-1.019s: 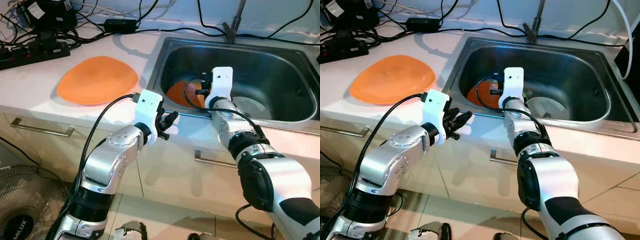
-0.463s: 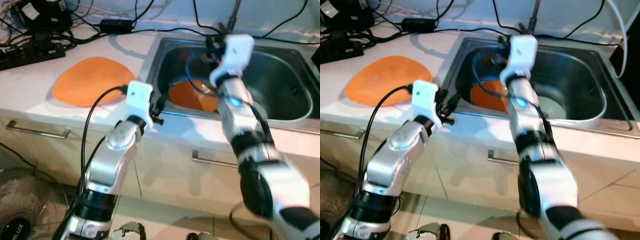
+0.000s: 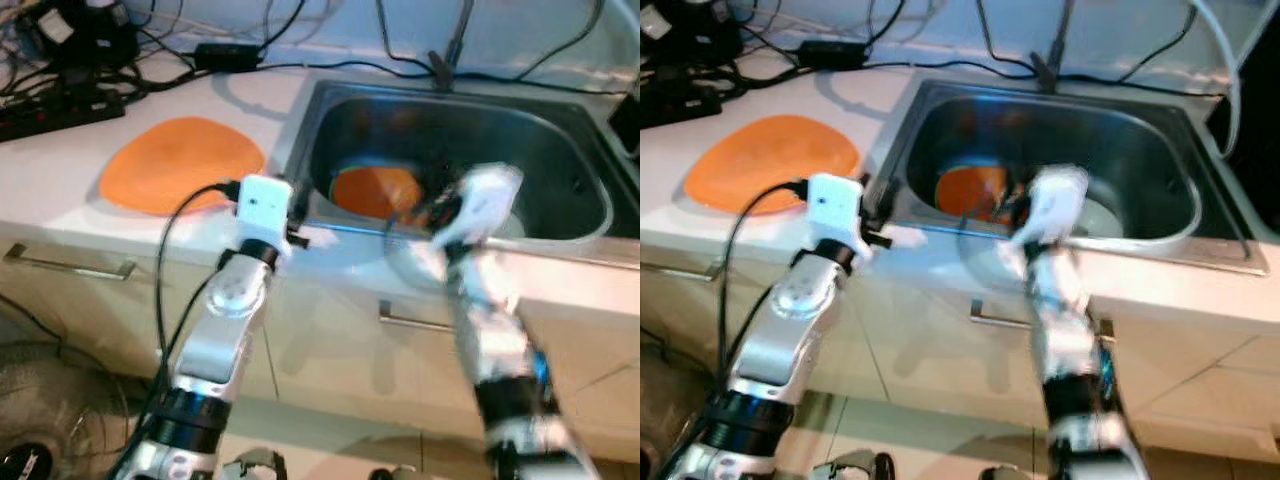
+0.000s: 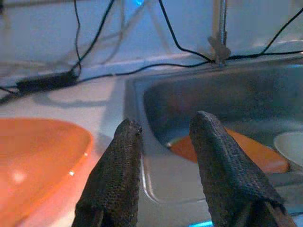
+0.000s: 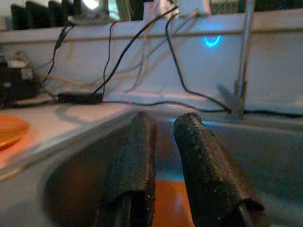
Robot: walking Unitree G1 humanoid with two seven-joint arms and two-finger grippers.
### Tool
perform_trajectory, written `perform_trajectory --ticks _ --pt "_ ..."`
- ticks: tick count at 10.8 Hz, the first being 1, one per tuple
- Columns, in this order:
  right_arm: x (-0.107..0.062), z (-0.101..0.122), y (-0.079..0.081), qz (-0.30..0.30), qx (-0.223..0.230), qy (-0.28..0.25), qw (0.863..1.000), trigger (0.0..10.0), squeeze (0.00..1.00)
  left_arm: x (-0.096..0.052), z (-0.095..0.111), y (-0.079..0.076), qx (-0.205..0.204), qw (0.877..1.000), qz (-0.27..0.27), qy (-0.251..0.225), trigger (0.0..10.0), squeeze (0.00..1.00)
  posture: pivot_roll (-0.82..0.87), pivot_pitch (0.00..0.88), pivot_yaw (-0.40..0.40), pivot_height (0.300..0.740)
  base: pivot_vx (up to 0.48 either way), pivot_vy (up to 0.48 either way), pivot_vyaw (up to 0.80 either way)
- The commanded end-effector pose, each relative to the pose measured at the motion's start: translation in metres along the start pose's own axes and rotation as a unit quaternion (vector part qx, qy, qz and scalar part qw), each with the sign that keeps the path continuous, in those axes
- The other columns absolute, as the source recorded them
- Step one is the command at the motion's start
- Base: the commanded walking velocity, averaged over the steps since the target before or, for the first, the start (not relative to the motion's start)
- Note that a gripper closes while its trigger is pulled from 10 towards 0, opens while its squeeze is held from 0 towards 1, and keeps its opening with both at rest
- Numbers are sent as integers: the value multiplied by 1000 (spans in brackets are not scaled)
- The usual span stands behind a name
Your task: Kitchen organization
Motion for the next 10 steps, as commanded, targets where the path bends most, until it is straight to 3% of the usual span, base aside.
perform_trajectory --ticks 1,4,5,6,7,9,10 --pt "-1 4 4 8 2 0 1000 10000 0 -4 -11 4 16 1000 6 12 10000 0 96 0 -6 740 0 0 0" --pt "-2 -4 14 14 19 26 999 10000 0 -6 -4 16 52 998 25 -1 10000 0 124 0 -11 740 0 0 0" --pt "-1 -12 18 10 23 48 999 10000 0 -6 -2 30 132 990 46 26 10000 0 138 0 -11 740 0 0 0" --pt "-1 -12 19 9 25 49 998 10000 0 -3 0 42 197 978 49 44 10000 1000 141 0 -9 740 0 0 0" --pt "0 -12 21 10 28 50 998 10000 0 -2 7 50 251 966 54 39 10000 1000 137 0 -3 740 0 0 0" --pt "0 -12 22 7 32 52 998 10000 0 -1 12 59 274 959 52 47 10000 1000 136 0 4 740 0 0 0" --pt "0 -14 23 5 34 56 998 10000 0 -1 20 65 304 950 49 52 10000 1000 136 0 6 740 0 0 0"
Point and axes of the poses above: a point about 5 cm out from each wrist's last joint towards the gripper, its own x axis pointing out of the wrist towards the gripper, its own z axis along the axis of the wrist's last joint, y = z × x, the point moved 3 cm from there along x, pointing out of the wrist towards the gripper, and after that the axes turned 14 degrees about -x, right-handed, at the moved point
